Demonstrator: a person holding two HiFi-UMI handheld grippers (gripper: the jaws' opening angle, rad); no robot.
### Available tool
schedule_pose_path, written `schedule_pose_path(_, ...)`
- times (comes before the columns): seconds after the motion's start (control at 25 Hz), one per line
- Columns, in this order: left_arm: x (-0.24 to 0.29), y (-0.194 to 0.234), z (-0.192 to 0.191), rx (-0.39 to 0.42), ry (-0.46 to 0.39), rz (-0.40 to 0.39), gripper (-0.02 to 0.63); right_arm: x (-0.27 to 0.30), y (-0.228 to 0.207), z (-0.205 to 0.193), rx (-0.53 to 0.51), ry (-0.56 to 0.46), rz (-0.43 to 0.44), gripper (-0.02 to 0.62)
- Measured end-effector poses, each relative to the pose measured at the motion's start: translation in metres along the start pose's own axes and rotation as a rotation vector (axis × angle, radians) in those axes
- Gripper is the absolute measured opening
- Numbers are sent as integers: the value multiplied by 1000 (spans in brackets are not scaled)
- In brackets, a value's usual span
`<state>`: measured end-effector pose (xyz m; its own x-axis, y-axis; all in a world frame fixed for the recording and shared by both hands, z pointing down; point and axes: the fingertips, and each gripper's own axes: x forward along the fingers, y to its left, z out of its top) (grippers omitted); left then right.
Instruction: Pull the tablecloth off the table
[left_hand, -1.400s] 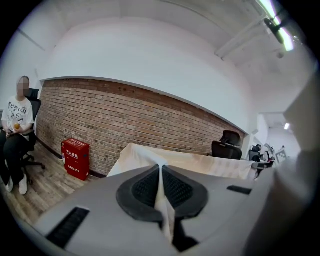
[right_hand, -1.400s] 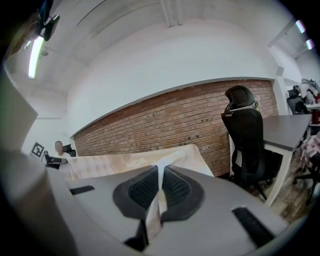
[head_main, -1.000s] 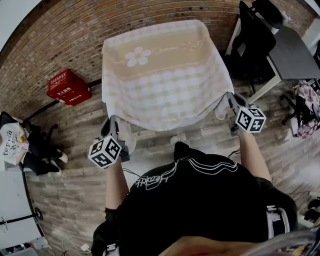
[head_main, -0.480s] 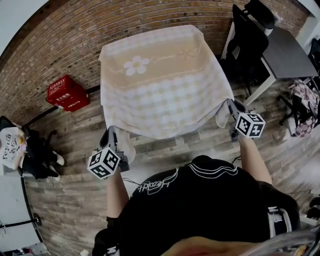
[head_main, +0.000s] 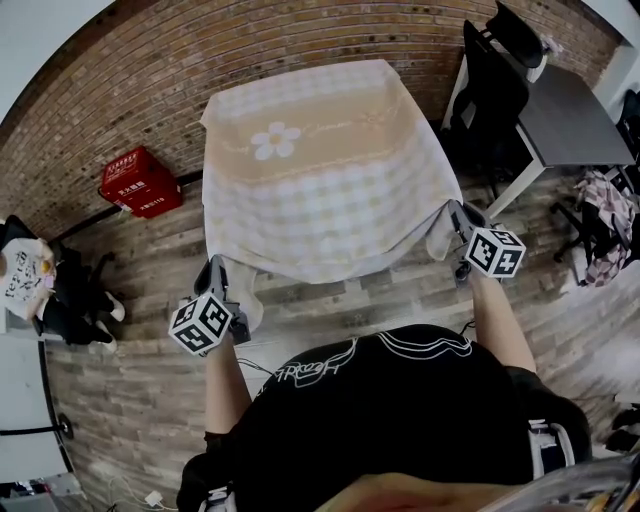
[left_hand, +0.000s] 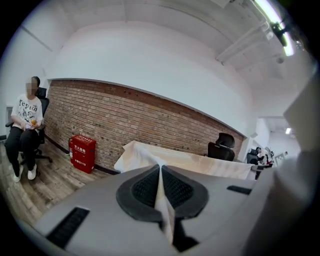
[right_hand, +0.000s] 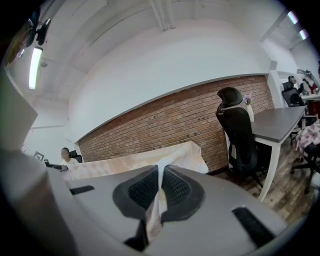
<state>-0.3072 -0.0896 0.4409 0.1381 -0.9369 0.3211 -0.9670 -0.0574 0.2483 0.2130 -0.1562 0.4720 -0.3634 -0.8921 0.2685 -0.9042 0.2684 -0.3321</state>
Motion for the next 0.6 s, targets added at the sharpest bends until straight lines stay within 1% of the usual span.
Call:
schedule_pose_path(0.08,0,-3,5,-4,5,19,6,1,0,10,1,6,13,-2)
schedule_pose_path(0.24,3,-6,30,-24,2,46,6,11,8,38,0,20,36,-2)
schedule_pose_path(0.4,-20,-14,20,-18,-6,45,7,-15,9,16,34,20,44,-2)
schedule_pose_path(0.44,-16,-15,25,-22,-6,48,6,-10,9,20,34,27,47,-2)
schedule_pose_path(0.6,13,-15,64,-48,-7,68,6,32,14,66,19,48,72,-2)
